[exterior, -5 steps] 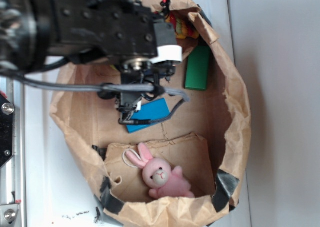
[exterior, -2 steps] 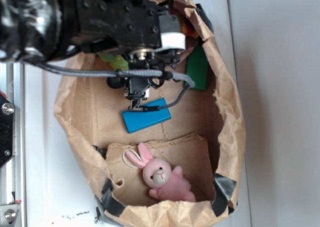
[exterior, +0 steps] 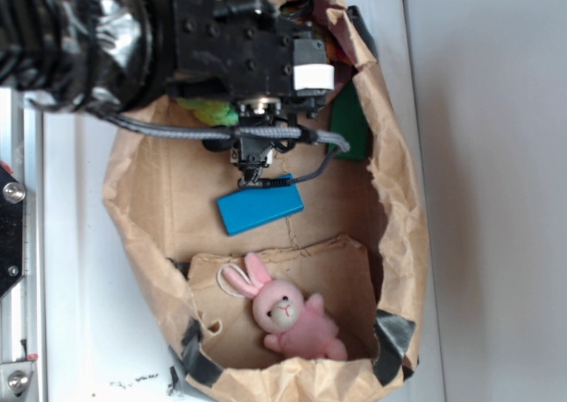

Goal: Grab the green animal.

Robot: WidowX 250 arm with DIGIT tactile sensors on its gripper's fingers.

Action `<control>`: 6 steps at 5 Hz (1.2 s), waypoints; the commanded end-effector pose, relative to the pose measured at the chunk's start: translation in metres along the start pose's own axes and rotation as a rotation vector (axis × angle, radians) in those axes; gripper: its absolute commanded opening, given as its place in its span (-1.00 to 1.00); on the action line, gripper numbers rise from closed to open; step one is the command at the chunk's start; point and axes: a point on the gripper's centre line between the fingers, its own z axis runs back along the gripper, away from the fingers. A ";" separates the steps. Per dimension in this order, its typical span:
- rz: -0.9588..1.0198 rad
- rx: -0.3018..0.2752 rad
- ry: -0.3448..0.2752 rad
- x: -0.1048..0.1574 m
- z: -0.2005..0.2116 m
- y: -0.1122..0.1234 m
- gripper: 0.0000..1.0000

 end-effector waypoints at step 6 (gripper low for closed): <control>0.081 -0.089 -0.044 0.002 0.030 -0.005 -1.00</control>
